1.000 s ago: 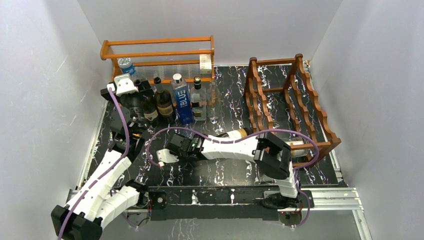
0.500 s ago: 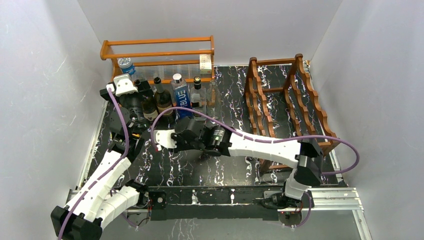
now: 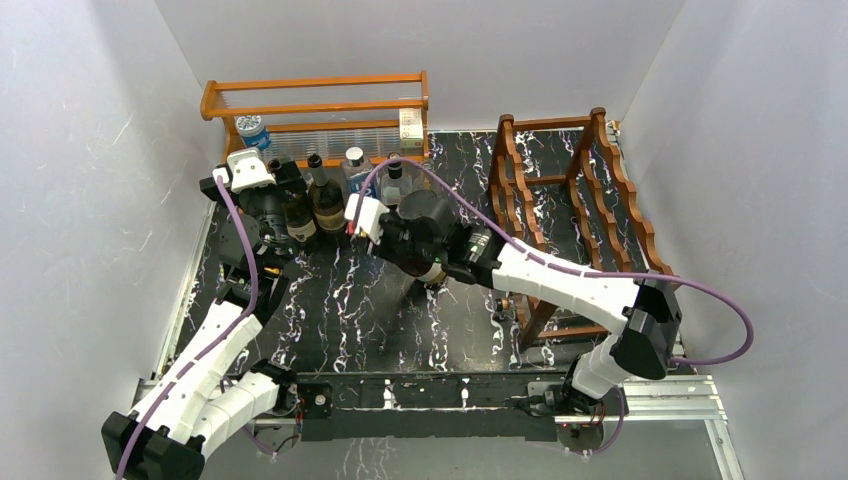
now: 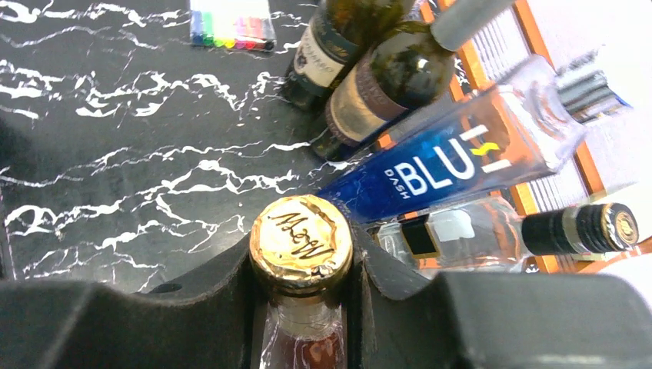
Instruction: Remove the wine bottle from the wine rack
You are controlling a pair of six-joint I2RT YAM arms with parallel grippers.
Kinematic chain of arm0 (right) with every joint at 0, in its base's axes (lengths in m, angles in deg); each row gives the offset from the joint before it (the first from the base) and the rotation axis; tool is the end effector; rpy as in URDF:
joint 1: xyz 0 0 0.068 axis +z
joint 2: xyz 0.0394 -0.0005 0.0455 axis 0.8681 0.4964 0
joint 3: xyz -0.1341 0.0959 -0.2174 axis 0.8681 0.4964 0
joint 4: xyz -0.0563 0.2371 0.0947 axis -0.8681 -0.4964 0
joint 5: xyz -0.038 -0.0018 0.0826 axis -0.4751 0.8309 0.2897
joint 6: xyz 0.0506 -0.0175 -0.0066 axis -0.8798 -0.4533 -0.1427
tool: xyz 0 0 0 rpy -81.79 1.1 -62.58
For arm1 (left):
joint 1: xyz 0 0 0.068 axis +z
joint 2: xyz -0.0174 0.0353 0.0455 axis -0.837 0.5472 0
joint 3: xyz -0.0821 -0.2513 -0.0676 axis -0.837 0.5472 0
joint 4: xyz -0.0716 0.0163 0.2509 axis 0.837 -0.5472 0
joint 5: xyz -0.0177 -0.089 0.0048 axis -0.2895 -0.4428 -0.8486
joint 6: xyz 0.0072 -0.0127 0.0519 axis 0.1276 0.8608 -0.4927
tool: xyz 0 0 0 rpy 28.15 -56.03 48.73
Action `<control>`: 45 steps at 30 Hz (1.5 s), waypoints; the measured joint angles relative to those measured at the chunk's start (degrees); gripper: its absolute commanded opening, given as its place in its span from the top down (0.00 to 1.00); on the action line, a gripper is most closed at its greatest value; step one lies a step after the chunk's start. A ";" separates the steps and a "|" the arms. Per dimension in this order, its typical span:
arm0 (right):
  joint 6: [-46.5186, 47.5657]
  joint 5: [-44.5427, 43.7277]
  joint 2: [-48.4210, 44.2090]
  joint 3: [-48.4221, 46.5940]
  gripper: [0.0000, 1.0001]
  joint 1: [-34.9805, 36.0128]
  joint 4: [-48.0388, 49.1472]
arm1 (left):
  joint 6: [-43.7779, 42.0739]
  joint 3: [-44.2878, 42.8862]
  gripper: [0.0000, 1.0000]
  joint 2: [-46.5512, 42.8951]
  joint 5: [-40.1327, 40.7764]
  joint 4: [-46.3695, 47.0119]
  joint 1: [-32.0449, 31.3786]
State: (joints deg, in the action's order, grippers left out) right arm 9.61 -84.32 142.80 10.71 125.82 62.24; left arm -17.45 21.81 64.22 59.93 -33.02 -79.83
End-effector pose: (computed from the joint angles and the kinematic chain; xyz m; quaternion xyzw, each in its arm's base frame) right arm 0.1519 0.3303 0.3627 -0.5673 0.5773 0.1818 0.5584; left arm 0.1796 -0.0521 0.4061 -0.1245 0.5430 0.0932 0.8252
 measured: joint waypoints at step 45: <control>-15.08 17.20 10.62 -5.77 1.00 -13.77 19.32 | -0.85 0.00 0.02 0.00 0.02 0.87 0.13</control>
State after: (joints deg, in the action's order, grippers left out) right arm -5.47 -67.12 153.42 4.94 112.05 81.56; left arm -18.30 21.81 64.22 59.95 -32.14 -79.70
